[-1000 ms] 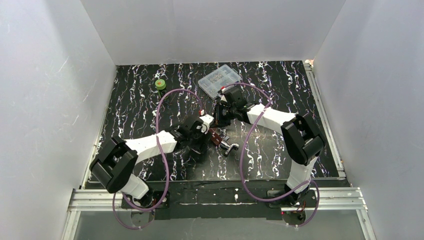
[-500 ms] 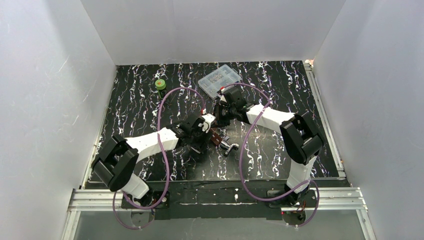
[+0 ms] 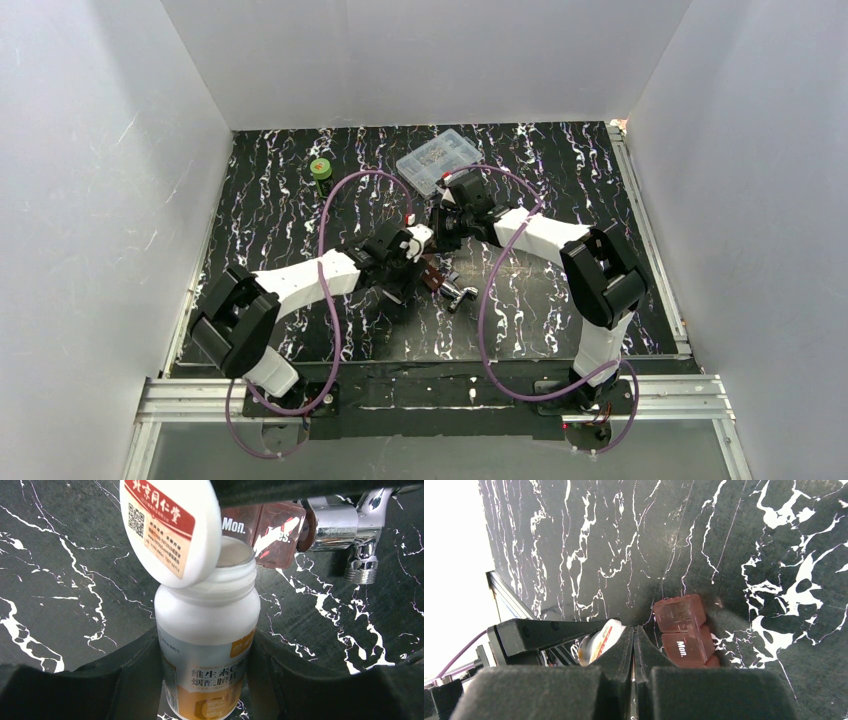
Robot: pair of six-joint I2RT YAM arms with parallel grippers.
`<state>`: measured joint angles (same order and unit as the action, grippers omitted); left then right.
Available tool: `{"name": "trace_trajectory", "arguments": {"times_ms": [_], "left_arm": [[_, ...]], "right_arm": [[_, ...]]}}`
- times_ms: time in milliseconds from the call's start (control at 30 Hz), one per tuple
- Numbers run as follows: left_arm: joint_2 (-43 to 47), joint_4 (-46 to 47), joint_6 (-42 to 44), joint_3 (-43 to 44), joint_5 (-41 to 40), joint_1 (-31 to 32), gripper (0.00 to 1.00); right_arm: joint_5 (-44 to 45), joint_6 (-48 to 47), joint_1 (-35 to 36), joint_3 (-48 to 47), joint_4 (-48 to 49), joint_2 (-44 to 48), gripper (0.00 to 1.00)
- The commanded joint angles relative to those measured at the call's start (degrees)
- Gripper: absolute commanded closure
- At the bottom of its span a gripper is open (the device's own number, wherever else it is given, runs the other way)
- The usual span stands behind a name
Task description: Sort the pills into containers
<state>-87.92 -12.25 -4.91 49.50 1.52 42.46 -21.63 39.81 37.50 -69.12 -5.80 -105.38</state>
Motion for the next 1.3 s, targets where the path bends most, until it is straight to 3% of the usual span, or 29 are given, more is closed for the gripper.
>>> {"name": "trace_trajectory", "arguments": {"times_ms": [0, 1267], "left_arm": [[-1.0, -2.2, 1.0, 2.6, 0.7, -0.4, 1.00], [-4.6, -9.0, 3.4, 8.1, 2.9, -1.7, 1.00]], "right_arm": [[-1.4, -0.7, -0.4, -0.6, 2.3, -0.1, 0.95], [-1.3, -0.9, -0.6, 0.2, 3.9, -0.9, 0.95]]}}
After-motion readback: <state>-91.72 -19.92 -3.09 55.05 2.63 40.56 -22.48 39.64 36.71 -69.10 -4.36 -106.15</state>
